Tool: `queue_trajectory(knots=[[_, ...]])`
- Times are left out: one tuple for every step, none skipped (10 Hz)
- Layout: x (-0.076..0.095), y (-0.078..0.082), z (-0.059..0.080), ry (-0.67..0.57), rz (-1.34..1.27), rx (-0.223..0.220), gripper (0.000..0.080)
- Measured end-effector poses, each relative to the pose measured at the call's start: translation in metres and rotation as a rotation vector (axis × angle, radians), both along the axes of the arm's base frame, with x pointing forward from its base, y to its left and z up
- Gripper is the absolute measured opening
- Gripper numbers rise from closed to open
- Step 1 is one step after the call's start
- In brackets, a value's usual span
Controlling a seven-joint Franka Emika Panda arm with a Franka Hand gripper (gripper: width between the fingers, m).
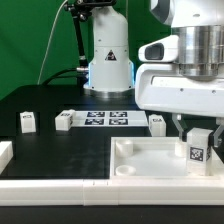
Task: Assemble one leg
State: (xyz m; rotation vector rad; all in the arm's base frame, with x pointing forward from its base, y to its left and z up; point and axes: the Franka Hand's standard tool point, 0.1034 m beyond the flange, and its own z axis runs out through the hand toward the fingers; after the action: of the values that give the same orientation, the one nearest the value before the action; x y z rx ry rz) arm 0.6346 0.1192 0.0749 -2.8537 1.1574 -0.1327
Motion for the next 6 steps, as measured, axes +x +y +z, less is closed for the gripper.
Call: queue_trajectory(knots=[[-0.0002,-0.0001,0.0002,0.002,-0.131,0.009,0.0291],[-0.0003,-0.0004,0.0002,0.002,-0.208,0.013,0.0291],[-0.0004,-0.0004,0.0002,0.003,-0.264,0.019,0.0291],[-0.0006,-0.0006,0.0002,0.005,-0.331,0.024,0.0291],[-0.0007,-0.0007,0.0001,0.005,-0.338,0.024,0.0291],[-0.0009,-0.0006,-0.0005,0.005,-0.313,0.021,0.0357]])
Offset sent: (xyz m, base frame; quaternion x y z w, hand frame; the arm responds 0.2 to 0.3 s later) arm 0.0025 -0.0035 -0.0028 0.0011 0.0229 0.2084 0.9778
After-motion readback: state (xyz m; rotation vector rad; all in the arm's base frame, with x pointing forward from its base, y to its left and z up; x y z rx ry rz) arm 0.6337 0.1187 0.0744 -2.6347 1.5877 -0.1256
